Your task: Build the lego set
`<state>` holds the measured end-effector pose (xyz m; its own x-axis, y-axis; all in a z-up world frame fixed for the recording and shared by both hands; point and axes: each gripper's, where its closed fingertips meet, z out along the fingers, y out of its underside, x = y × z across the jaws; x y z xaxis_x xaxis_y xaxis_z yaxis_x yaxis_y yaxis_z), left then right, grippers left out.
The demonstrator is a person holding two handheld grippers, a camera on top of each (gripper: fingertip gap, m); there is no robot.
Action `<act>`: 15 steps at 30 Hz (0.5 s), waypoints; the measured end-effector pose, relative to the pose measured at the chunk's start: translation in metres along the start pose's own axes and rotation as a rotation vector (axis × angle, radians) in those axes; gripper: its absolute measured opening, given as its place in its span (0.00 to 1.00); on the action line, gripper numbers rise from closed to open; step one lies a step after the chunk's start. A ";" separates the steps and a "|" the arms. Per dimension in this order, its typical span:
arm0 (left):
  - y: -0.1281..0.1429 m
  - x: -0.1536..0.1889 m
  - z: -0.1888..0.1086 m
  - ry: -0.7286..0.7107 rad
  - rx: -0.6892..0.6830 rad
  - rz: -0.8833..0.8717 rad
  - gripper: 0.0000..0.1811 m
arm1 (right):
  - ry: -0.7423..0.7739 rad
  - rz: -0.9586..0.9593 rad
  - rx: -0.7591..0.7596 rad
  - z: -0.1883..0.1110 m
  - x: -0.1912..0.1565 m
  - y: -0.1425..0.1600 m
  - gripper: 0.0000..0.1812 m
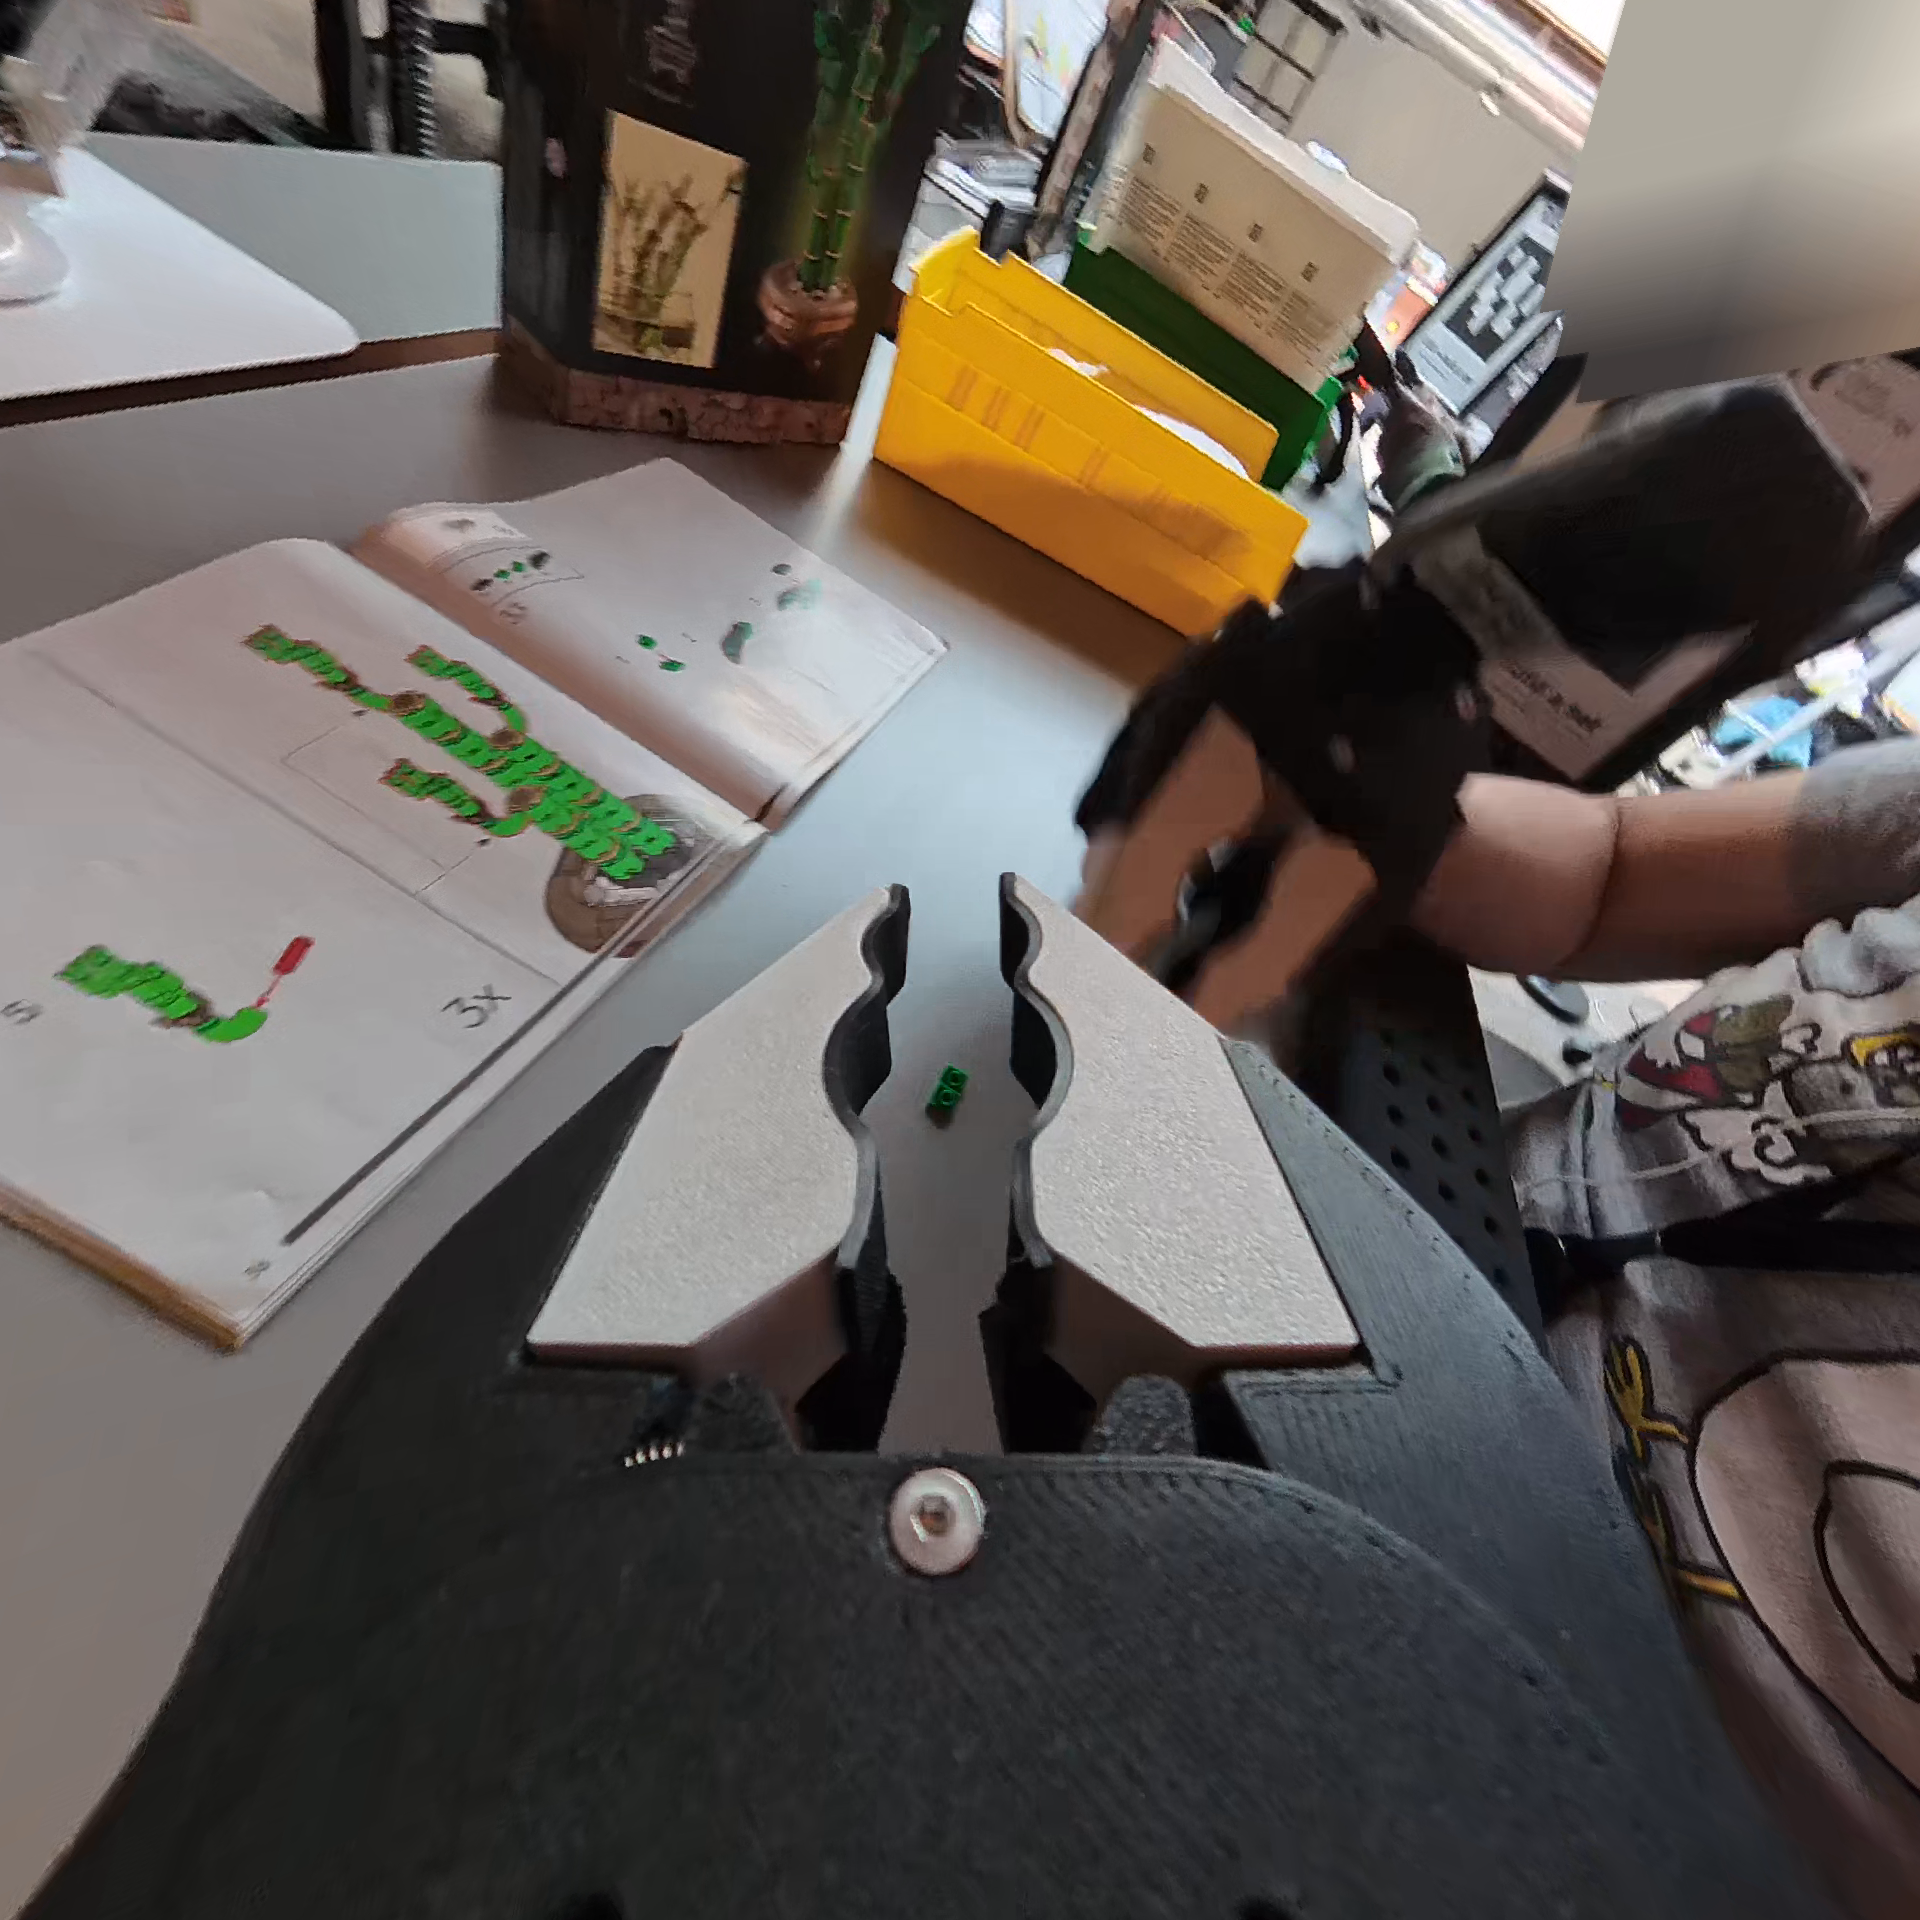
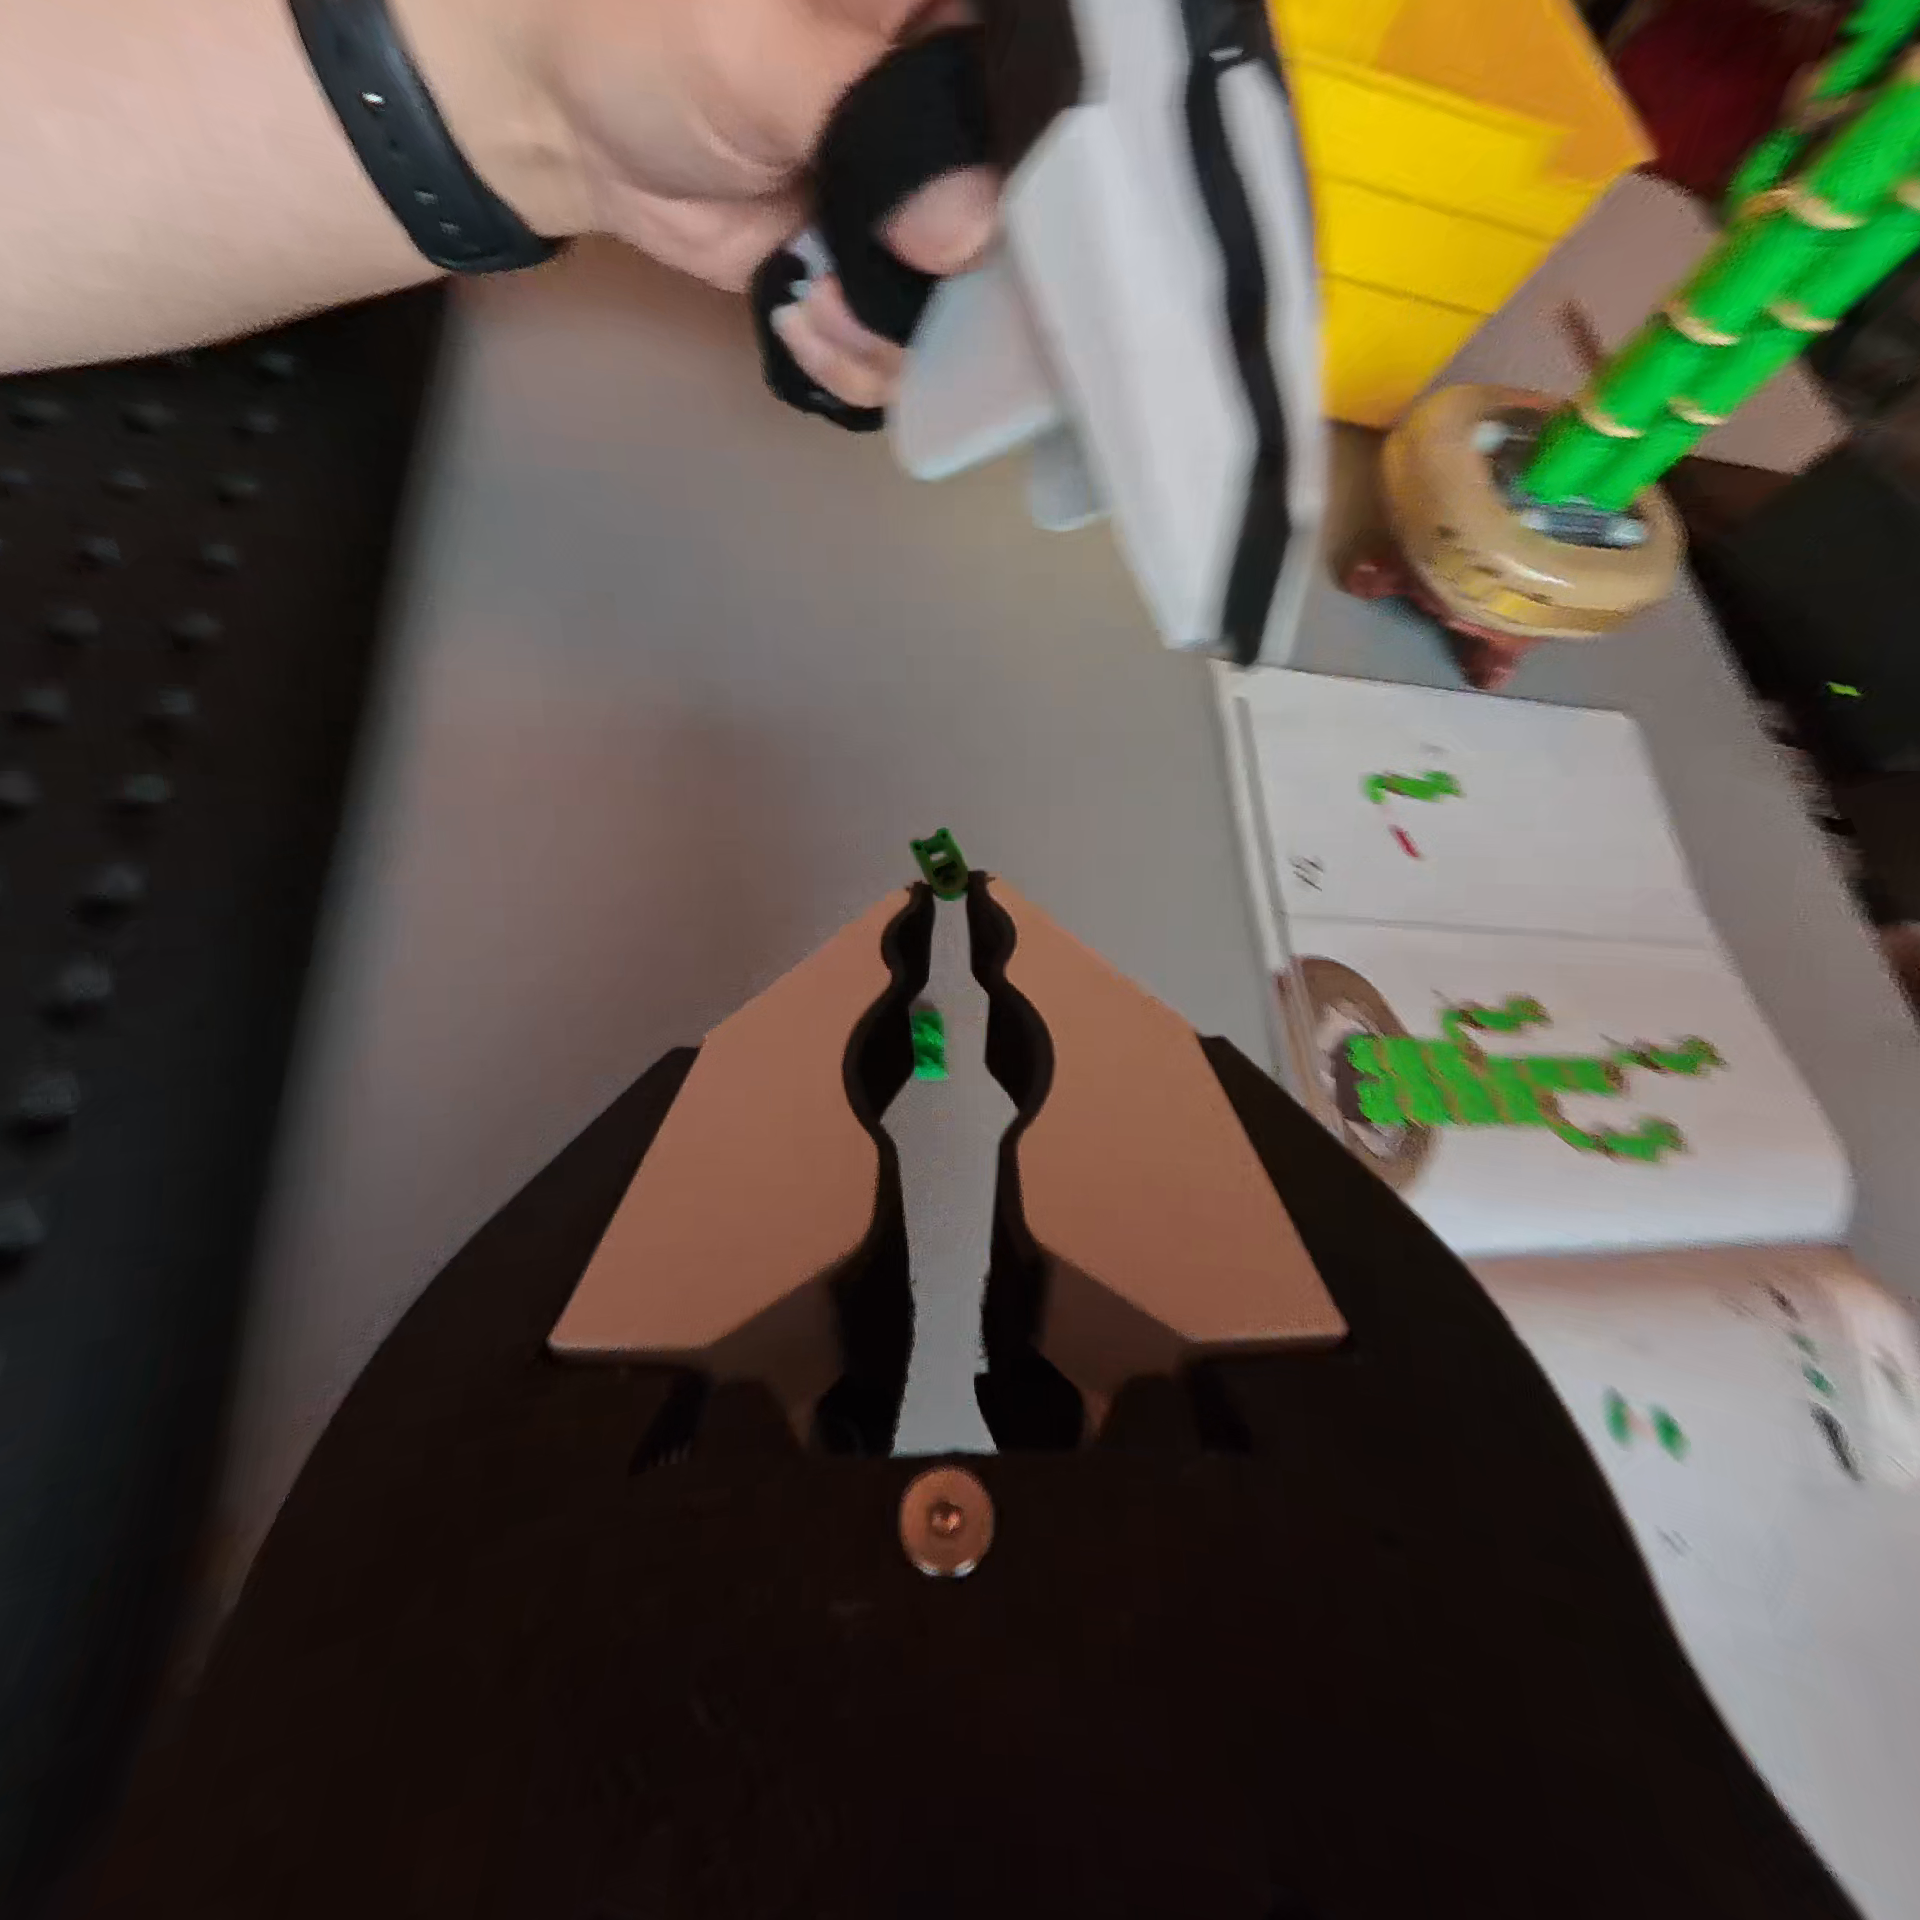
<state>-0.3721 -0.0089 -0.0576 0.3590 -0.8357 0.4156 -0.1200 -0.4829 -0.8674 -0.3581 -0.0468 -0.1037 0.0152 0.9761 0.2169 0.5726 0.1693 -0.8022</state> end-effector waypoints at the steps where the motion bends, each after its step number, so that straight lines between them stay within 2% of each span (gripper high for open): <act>1: 0.004 0.007 0.005 0.023 -0.029 0.025 0.10 | 0.030 -0.004 0.006 -0.012 0.009 0.005 0.03; 5: 0.025 0.030 0.030 0.060 -0.148 0.188 0.11 | 0.109 -0.071 -0.090 -0.033 0.016 0.034 0.03; 9: 0.043 0.043 0.049 0.059 -0.222 0.309 0.13 | 0.080 -0.082 -0.145 -0.033 -0.002 0.054 0.03; 12: 0.051 0.045 0.060 0.007 -0.263 0.429 0.12 | 0.099 -0.107 -0.169 -0.035 -0.001 0.058 0.03; 15: 0.057 0.041 0.067 -0.069 -0.307 0.534 0.11 | 0.118 -0.099 -0.132 -0.040 0.004 0.051 0.03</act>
<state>-0.3025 -0.0528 -0.1084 0.2332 -0.9690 -0.0817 -0.5567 -0.0642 -0.8282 -0.2962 -0.0398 -0.1216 0.0451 0.9313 0.3615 0.6785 0.2370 -0.6953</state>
